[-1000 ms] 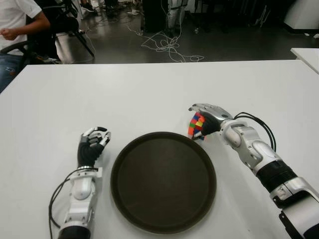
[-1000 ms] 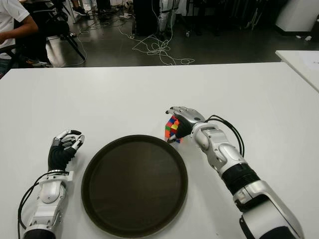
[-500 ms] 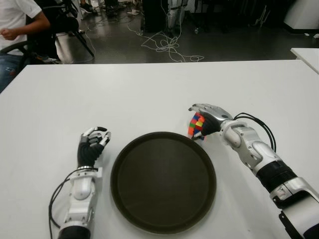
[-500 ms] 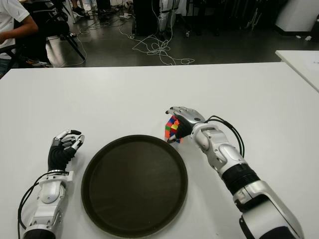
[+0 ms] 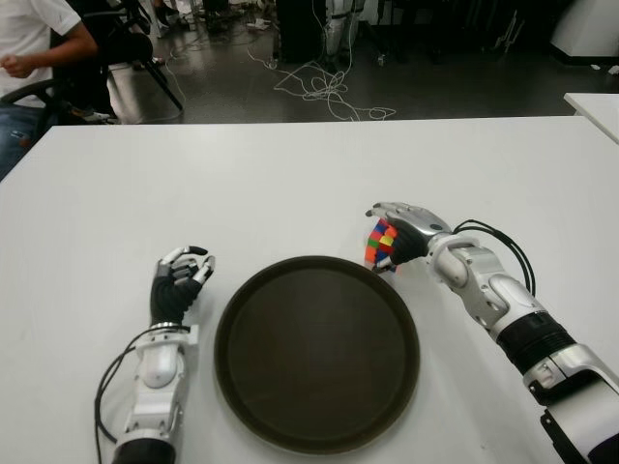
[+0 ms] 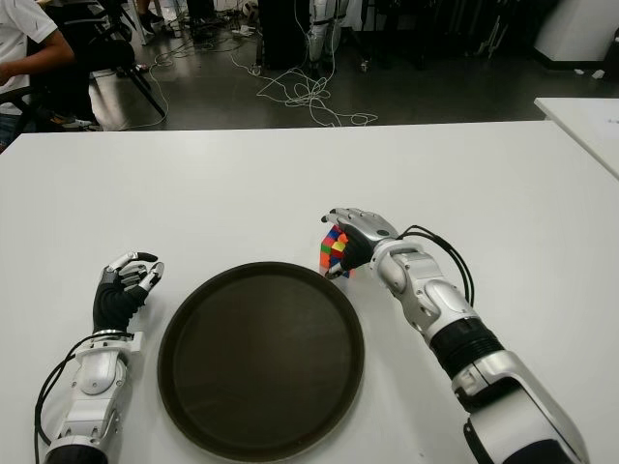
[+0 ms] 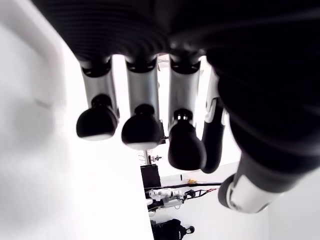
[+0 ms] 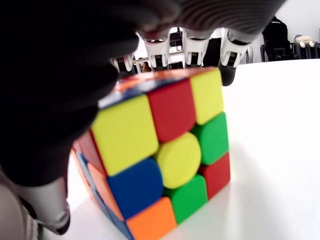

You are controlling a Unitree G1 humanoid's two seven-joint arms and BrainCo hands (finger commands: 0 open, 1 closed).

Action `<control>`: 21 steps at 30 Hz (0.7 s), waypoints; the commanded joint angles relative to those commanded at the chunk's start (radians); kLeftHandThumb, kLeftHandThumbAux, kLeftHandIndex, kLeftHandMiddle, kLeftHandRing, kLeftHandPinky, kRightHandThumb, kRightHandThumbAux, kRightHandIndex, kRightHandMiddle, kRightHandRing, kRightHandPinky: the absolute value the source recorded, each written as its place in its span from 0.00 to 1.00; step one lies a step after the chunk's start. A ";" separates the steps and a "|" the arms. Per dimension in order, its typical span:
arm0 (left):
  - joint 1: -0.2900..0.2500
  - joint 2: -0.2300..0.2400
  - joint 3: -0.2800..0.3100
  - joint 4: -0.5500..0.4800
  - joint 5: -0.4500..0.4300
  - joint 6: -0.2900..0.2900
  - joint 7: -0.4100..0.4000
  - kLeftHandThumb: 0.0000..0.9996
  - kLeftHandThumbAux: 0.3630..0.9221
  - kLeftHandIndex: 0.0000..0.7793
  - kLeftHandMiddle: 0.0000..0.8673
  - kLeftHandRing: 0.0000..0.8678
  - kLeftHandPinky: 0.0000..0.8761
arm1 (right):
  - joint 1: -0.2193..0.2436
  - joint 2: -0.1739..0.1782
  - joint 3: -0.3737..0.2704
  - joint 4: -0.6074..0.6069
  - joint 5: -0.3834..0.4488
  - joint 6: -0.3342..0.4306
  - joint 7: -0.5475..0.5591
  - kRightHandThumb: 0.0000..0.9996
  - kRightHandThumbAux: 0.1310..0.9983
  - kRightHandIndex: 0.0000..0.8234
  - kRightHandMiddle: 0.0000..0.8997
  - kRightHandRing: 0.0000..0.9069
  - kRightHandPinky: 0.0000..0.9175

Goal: Pick up the Rubik's Cube and put it in the plate

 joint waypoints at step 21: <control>0.000 0.004 0.006 0.009 -0.017 -0.014 -0.027 0.70 0.62 0.57 0.96 0.97 0.94 | 0.006 0.003 0.002 -0.018 -0.001 0.028 0.018 0.00 0.65 0.00 0.00 0.00 0.00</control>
